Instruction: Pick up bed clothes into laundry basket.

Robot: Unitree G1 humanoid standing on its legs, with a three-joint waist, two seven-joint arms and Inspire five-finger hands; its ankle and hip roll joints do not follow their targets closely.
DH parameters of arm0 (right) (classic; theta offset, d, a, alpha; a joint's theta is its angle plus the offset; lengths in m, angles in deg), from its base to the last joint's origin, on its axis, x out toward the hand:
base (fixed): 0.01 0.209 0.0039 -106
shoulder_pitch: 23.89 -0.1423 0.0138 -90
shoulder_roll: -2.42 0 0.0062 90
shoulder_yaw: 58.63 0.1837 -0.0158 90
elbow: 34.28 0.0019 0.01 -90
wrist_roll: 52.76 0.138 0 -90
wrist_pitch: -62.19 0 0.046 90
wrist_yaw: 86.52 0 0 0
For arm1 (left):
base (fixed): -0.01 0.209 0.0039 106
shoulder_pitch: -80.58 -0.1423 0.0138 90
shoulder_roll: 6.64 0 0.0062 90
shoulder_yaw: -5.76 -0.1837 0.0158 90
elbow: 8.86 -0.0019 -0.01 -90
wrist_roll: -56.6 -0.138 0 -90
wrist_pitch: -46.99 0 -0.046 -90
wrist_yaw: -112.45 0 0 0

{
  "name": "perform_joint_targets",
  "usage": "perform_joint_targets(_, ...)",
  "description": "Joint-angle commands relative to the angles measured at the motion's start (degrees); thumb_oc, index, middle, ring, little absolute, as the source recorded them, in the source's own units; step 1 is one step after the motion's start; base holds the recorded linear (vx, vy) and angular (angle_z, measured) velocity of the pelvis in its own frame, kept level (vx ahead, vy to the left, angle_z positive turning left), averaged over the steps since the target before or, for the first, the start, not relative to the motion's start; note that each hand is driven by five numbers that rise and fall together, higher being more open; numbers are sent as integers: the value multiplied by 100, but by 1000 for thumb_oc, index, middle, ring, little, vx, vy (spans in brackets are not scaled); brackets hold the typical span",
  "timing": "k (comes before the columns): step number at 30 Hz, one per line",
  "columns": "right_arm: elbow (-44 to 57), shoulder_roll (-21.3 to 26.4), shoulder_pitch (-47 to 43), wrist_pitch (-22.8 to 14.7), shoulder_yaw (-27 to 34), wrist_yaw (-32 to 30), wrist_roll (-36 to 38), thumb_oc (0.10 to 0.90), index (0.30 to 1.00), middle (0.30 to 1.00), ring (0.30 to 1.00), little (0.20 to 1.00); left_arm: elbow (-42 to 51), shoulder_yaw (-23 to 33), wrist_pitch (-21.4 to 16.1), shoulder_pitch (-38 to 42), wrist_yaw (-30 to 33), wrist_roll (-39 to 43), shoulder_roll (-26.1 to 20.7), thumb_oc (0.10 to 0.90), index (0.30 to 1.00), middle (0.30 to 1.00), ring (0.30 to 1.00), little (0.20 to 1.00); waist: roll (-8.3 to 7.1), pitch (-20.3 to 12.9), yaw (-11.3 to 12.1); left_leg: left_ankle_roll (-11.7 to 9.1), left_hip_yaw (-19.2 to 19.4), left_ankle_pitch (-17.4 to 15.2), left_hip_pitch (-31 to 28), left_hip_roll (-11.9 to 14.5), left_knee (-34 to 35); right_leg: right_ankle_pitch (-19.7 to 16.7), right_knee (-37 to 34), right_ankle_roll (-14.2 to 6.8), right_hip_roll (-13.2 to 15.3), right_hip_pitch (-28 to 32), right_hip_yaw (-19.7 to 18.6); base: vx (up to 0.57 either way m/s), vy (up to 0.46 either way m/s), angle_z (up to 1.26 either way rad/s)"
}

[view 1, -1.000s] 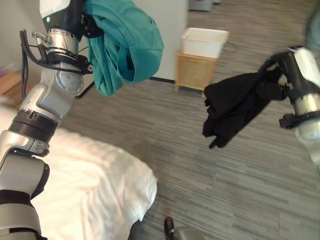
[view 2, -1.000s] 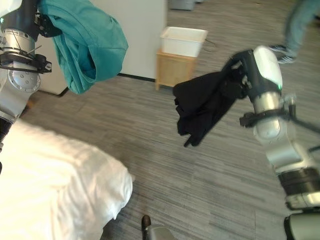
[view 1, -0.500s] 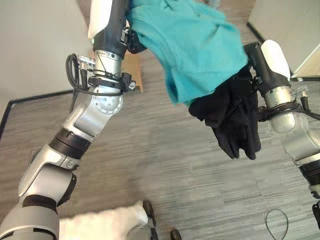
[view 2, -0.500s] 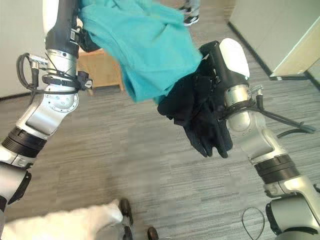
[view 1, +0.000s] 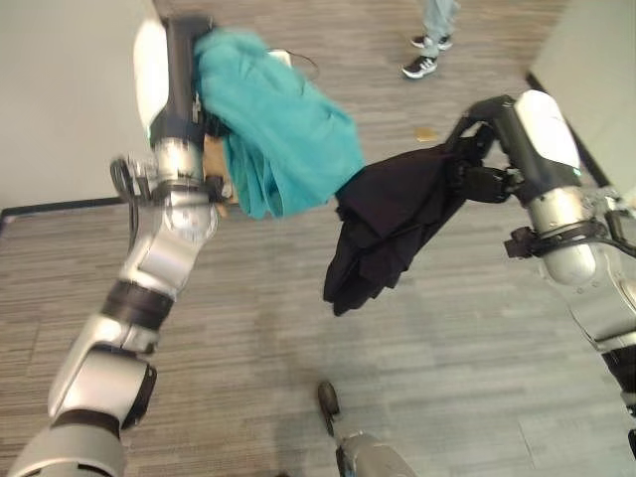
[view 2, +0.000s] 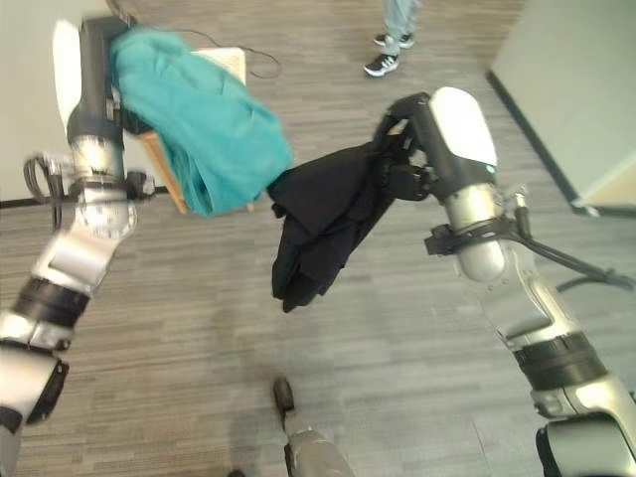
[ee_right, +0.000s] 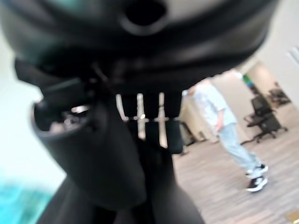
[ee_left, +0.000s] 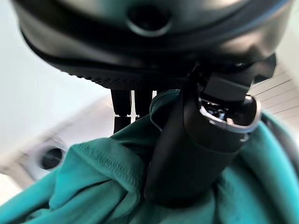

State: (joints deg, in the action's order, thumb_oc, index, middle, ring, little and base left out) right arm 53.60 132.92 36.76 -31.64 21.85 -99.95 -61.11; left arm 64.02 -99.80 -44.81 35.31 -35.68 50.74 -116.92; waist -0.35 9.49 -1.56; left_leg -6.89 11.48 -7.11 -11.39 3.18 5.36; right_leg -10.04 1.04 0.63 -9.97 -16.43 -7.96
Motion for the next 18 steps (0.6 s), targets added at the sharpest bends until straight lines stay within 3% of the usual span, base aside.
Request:
perform_joint_targets(1,430,339,-255,-370,816,-447,-98,400,300,300,300,300,741,466,-446,138,377,-541,-98,400,300,300,300,300,-68,-843,-12,-117,-1,281,73,71,-874,829,101,-1230,494,545,-31,646,-222,9)
perform_joint_targets(3,586,609,-249,-374,982,-486,-100,400,300,300,300,300,932,632,-474,-67,410,-603,-137,400,300,300,300,300,-250,-711,103,-69,-207,622,662,215,-2221,904,187,-1111,687,755,-39,243,-154,19)
perform_joint_targets(4,594,611,-245,-371,993,-484,-97,400,300,300,300,300,951,642,-468,-74,406,-610,-138,400,300,300,300,300,-277,-712,86,-74,-229,644,746,200,-2297,859,183,-1101,710,717,-31,187,-219,7)
perform_joint_targets(5,706,814,-263,-441,1096,-588,-38,400,300,300,300,300,1148,863,-489,-441,456,-753,-192,400,300,300,300,300,-525,-614,268,-15,-264,741,1336,292,-3190,957,177,-978,907,965,-51,193,-206,37)
perform_joint_targets(7,722,1113,-363,-429,1045,-520,-66,400,300,300,300,300,1272,1037,-493,-768,420,-834,-228,400,300,300,300,300,-723,-644,422,-3,-189,777,1690,385,-3267,1016,130,-921,1111,1148,-18,310,-151,58)
perform_joint_targets(9,659,1654,-595,-400,901,-430,-42,400,300,300,300,300,1281,1112,-495,-1043,370,-899,-279,400,300,300,300,300,-802,-757,564,-40,-7,593,1730,378,-2480,1171,11,-939,1255,1381,216,399,-40,68)
perform_joint_targets(10,640,1676,-648,-404,849,-430,-30,400,300,300,300,300,1288,1133,-494,-1055,368,-903,-262,400,300,300,300,300,-802,-757,556,-32,2,657,1707,350,-2404,1145,0,-939,1277,1374,215,327,2,66)
perform_joint_targets(11,583,1827,-687,-408,834,-404,35,400,300,300,300,300,1274,1173,-504,-1146,351,-905,-283,400,300,300,300,300,-747,-790,569,-74,85,557,1735,217,-1890,1184,-12,-943,1249,1407,277,214,11,48)
perform_joint_targets(13,465,1914,-758,-416,738,-377,130,400,300,300,300,300,1271,1273,-518,-1288,313,-883,-257,400,300,300,300,300,-600,-858,586,-90,226,764,1658,-89,-861,1353,-39,-989,1253,1638,432,368,23,40)
perform_joint_targets(15,355,1901,-769,-354,805,-429,67,400,300,300,300,300,1277,1297,-496,-1309,320,-900,-199,400,300,300,300,300,-414,-882,547,-90,581,1056,1689,-119,-329,1638,54,-986,1180,1884,554,375,69,43)
perform_joint_targets(16,356,1904,-770,-354,800,-432,64,400,300,300,300,300,1278,1298,-494,-1312,322,-903,-192,400,300,300,300,300,-412,-869,550,-91,584,1081,1647,-130,-278,1659,78,-986,1183,1891,553,418,188,75)
perform_joint_targets(17,353,1801,-608,-334,884,-435,-43,400,300,300,300,300,1300,1411,-499,-1517,306,-911,-96,400,300,300,300,300,-229,-941,473,-31,696,1025,1423,-88,-36,1828,320,-998,1146,1876,605,229,133,41)
perform_joint_targets(18,376,1796,-561,-332,912,-432,-52,400,300,300,300,300,1320,1418,-498,-1547,298,-913,-90,400,300,300,300,300,-224,-949,470,-28,690,1014,1415,-88,-36,1853,358,-1000,1145,1869,610,346,188,22)
